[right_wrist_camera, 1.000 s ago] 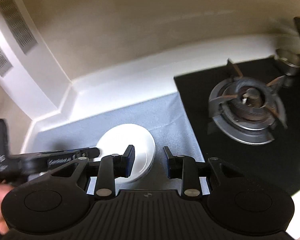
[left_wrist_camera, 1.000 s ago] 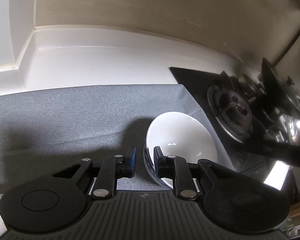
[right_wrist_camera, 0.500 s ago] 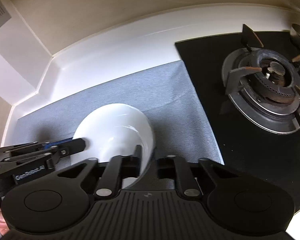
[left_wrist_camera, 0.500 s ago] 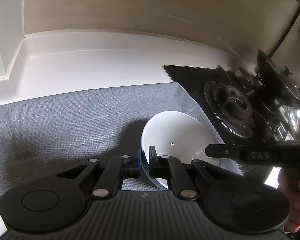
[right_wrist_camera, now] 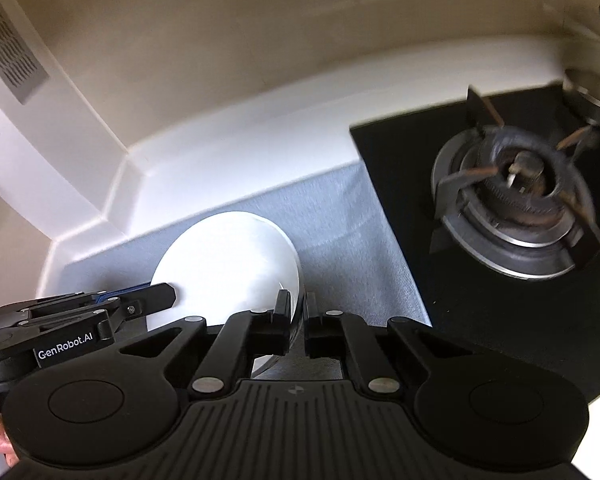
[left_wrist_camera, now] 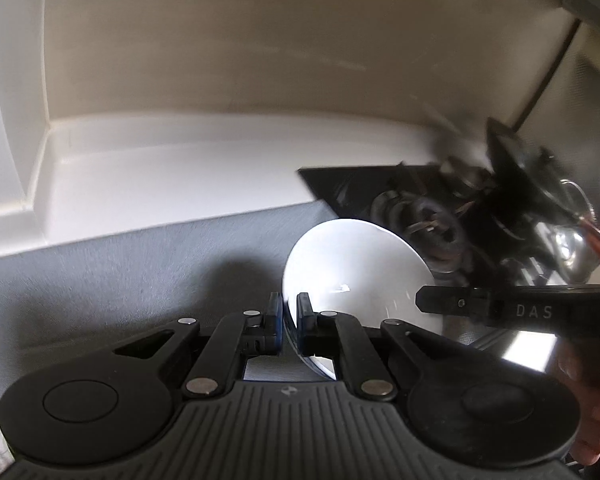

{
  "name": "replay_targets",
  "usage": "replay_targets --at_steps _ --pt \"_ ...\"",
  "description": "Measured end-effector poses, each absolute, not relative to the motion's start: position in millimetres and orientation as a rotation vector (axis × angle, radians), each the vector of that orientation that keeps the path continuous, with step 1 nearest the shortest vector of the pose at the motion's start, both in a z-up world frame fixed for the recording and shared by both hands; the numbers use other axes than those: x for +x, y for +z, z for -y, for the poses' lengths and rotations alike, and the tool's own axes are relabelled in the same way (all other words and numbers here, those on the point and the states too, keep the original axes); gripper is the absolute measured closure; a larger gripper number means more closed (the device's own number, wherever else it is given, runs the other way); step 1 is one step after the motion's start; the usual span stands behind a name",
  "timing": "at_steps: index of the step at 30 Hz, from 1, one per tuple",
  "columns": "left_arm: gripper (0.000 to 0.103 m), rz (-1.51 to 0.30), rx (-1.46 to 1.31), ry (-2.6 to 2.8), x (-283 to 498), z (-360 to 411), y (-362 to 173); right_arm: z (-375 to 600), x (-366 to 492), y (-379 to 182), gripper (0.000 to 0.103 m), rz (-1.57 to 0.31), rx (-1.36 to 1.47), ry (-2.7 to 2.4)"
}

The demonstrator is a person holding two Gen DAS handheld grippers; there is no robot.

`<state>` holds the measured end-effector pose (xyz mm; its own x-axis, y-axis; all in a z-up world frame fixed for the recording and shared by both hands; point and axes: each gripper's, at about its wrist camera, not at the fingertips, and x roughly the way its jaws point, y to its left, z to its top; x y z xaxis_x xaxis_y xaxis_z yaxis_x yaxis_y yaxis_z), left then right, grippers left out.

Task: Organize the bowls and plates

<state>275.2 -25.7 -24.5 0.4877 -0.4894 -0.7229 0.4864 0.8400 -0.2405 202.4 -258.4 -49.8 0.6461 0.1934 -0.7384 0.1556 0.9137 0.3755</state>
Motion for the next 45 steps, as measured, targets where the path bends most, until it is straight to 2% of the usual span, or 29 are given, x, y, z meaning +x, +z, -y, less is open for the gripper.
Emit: replay_targets --at_steps 8,17,26,45 --pt "0.097 -0.897 0.025 -0.656 226.7 39.2 1.7 267.5 138.8 -7.8 0.095 -0.848 0.431 0.011" --pt "0.097 -0.978 0.08 -0.688 198.3 52.9 -29.4 272.6 91.0 -30.9 0.095 -0.917 0.475 -0.039" --pt "0.097 -1.026 0.113 -0.672 199.1 54.8 -49.7 269.3 88.9 -54.3 0.095 -0.967 0.484 -0.055" --pt "0.097 -1.053 0.126 -0.665 199.4 58.3 -58.0 264.9 101.5 -61.4 0.096 -1.061 0.448 -0.064"
